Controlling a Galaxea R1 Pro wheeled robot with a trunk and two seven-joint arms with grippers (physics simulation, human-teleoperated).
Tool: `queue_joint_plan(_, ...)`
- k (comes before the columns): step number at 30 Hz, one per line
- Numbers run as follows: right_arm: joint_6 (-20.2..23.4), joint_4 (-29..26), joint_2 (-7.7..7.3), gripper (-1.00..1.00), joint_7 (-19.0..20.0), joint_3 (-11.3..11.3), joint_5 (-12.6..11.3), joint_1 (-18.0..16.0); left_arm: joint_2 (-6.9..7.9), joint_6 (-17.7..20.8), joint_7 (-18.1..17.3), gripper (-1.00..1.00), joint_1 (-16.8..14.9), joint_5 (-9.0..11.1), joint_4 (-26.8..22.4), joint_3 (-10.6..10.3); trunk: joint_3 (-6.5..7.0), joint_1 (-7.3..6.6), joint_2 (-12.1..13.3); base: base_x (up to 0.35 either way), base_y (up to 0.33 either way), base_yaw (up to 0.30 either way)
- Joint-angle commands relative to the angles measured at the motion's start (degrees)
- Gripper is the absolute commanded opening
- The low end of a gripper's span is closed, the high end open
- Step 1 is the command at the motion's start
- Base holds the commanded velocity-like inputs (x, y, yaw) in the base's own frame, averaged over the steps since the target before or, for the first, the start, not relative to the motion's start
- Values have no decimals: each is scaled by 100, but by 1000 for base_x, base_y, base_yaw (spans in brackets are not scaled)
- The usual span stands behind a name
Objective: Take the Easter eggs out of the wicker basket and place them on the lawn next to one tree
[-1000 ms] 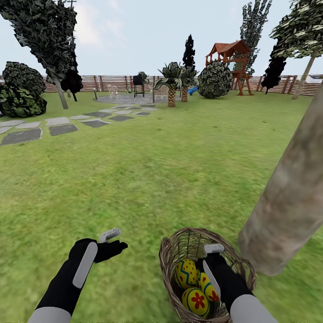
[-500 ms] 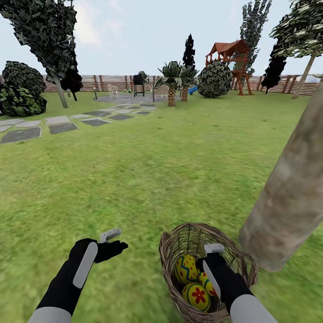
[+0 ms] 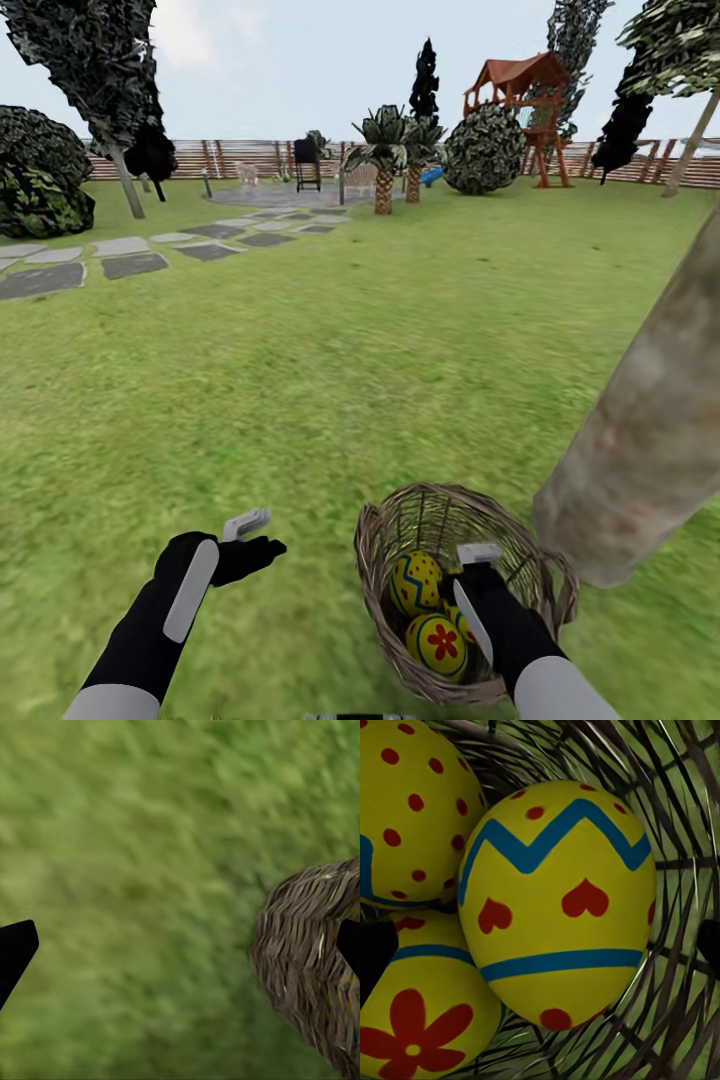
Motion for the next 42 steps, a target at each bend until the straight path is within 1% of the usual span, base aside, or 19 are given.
queue_joint_plan(1,39,-7,-5,100,-15,16,17,-2,-5,23,51,100,-4,62,-6,12,-28,1,-4,0,0,0)
queue_joint_plan(9,33,-20,-21,100,26,16,3,-2,-15,23,52,100,-4,62,-6,12,-205,22,-15,0,0,0)
queue_joint_plan(18,59,-394,-15,100,48,16,-6,-7,-32,23,53,100,-6,54,-6,12,-405,45,-27,0,0,0)
queue_joint_plan(31,66,-462,-17,100,-33,16,19,-11,-32,23,53,100,-3,53,-6,-58,-405,45,-27,0,0,0)
queue_joint_plan(36,59,-488,-15,100,-237,16,25,-11,-32,23,53,100,-5,53,-4,-59,-515,58,-33,0,0,0)
queue_joint_plan(42,57,-490,-15,100,-292,16,27,-11,-32,23,53,100,-1,53,-5,-59,-648,73,-41,0,0,0)
